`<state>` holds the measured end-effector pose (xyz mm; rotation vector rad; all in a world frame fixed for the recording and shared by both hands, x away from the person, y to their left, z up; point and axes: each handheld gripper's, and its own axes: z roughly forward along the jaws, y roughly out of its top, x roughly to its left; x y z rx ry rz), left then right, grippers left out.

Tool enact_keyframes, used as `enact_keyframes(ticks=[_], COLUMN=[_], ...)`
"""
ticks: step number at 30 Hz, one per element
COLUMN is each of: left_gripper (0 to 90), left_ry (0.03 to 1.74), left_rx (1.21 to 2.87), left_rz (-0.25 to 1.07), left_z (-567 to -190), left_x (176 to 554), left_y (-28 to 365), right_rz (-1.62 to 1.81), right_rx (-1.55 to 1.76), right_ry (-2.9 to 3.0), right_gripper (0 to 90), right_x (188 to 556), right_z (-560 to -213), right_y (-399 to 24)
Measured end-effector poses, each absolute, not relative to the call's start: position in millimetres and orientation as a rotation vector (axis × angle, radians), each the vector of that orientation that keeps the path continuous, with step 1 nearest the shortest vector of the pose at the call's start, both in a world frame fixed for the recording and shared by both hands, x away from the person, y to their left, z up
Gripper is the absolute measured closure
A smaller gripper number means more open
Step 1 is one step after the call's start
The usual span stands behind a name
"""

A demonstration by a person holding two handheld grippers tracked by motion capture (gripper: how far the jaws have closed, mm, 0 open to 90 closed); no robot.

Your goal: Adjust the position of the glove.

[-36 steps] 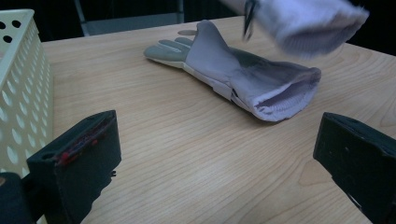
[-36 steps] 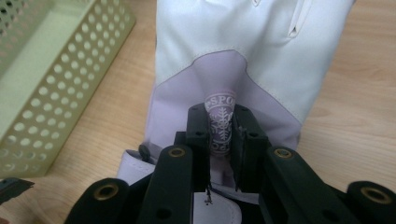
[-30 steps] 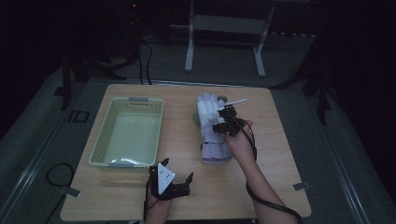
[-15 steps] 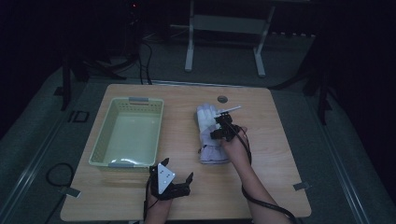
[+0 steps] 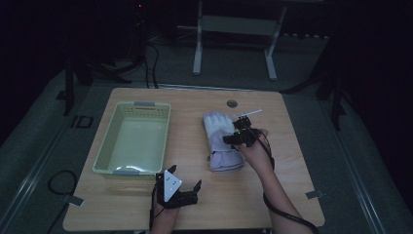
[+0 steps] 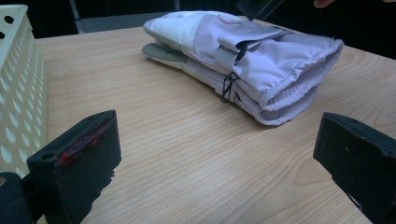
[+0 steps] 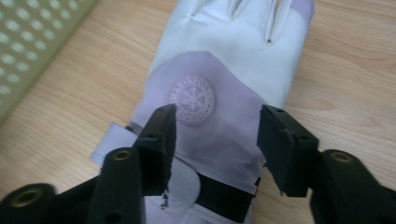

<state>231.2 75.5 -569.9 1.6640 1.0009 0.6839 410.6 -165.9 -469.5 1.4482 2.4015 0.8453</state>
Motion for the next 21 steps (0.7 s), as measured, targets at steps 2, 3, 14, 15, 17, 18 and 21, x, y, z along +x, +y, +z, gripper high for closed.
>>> enact_keyframes(ticks=[2, 3, 14, 15, 17, 18, 21], left_gripper=[0.9, 0.9, 0.9, 0.9, 0.9, 0.9, 0.9], left_ry=[0.999, 0.998, 1.004, 0.991, 0.938, 0.912, 0.867], left_rx=[1.663, 1.664, 1.724, 1.741, 1.779, 1.794, 1.828], left_rz=[0.689, 0.688, 0.633, 0.618, 0.592, 0.583, 0.52], left_z=[-570, -570, -569, -567, -563, -560, -553], left_x=[231, 231, 236, 236, 233, 232, 233], left_y=[75, 75, 72, 69, 62, 58, 50], right_rz=[0.89, 0.921, 1.134, 1.14, 1.151, 1.159, 1.172], right_rx=[1.414, 1.401, 1.219, 1.194, 1.158, 1.137, 1.111], right_ry=[2.385, 2.376, 2.349, 2.345, 2.33, 2.319, 2.276], right_gripper=[35.8, 32.5, 14.6, 14.6, 15.6, 15.4, 15.5], right_x=[407, 406, 391, 390, 389, 388, 386], right_z=[-468, -466, -468, -468, -469, -469, -468], right_y=[-171, -174, -200, -202, -206, -208, -214])
